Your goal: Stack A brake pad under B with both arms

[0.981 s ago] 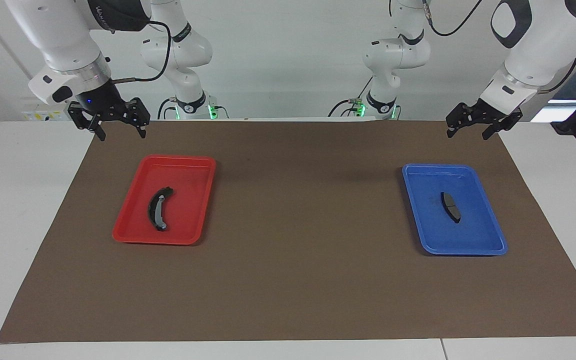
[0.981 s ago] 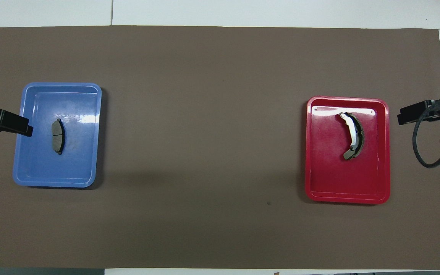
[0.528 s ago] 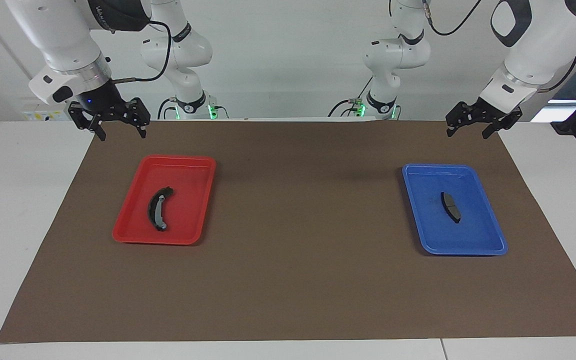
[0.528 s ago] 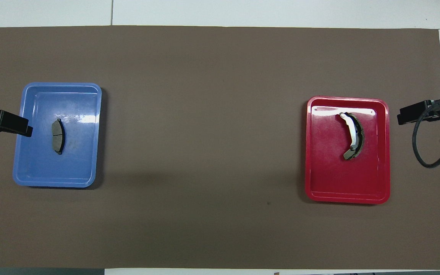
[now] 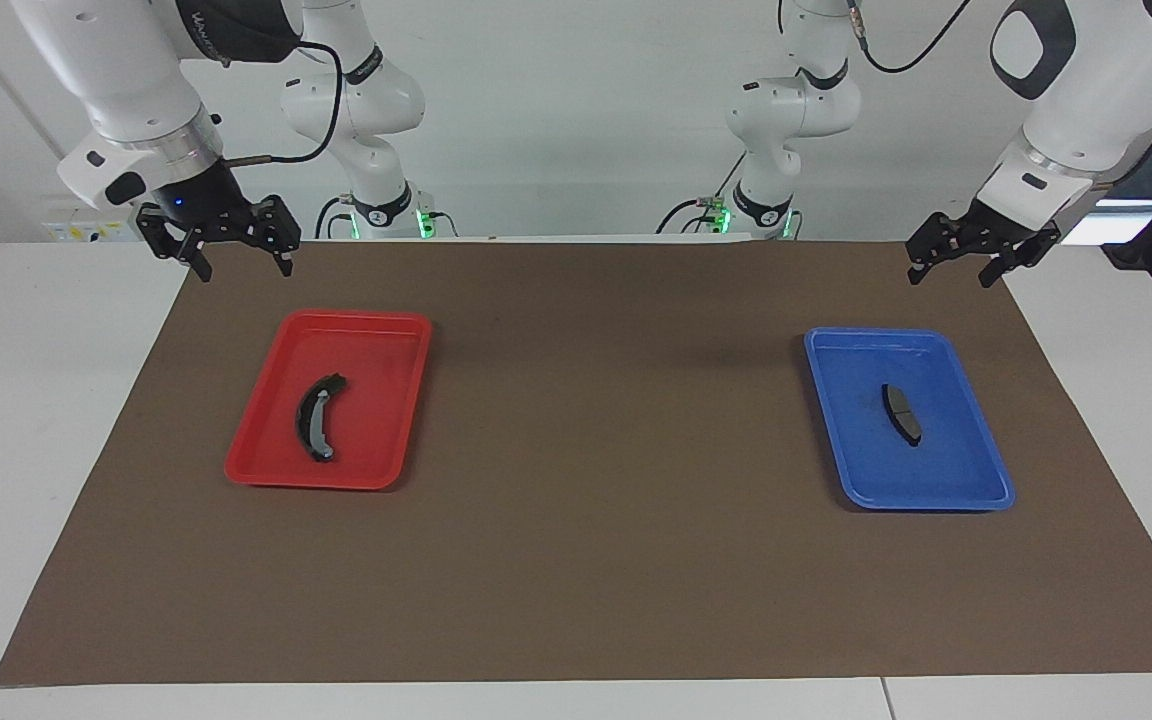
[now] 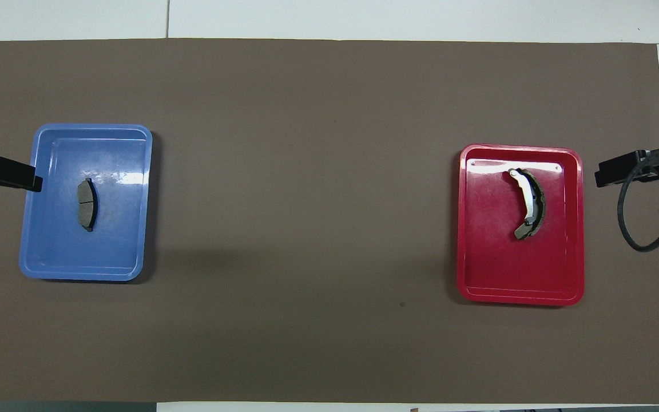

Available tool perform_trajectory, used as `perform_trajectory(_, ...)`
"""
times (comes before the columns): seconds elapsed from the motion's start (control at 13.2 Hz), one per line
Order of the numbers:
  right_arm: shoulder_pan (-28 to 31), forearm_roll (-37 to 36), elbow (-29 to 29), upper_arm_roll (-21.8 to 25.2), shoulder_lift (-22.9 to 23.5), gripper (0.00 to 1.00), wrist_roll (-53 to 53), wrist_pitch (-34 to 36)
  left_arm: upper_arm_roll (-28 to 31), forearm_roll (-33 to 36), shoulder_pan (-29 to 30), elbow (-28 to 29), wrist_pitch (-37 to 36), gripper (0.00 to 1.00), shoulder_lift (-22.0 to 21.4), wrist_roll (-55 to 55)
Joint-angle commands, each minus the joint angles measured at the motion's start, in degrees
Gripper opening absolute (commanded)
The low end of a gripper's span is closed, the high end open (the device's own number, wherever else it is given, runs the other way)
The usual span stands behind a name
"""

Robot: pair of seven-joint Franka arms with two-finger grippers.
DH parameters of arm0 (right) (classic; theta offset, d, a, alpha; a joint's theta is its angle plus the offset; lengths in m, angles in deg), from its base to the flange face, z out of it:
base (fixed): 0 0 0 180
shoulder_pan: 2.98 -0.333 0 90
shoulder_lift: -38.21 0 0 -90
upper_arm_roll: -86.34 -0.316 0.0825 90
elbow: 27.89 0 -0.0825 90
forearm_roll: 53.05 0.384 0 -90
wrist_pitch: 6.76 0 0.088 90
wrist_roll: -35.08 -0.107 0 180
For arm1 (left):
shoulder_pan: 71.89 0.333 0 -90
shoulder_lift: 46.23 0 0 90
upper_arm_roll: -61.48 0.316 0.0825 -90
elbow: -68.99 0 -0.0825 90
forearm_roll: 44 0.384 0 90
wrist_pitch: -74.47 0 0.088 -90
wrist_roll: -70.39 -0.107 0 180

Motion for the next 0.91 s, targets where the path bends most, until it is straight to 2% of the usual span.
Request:
perform_trajectory(0.0,0.4,1.1,1.3,-0.2,-1.0,0.99,-0.1,-0.6,-0.1,0.3,1.1,7.2,7.4,1.00,-2.2,-1.7)
perform_trajectory(0.3,0.4,1.1,1.5,-0.2,-1.0,0.99,-0.1,-0.8,-0.2,0.3,4.0,14.6,18.2,1.00,-1.2,-4.2)
perform_trajectory(0.6,0.4,1.1,1.6,-0.2,-1.1,0.99,-0.1,-0.9,-0.2,0.3,7.2,18.0,26.4,0.99,3.9,-6.1)
perform_trajectory(0.83,0.3,1.1,1.8,-0.2,-1.1,0.99,-0.1,-1.0,-0.2,0.3,7.4,20.6,34.1,0.99,7.7,-5.7)
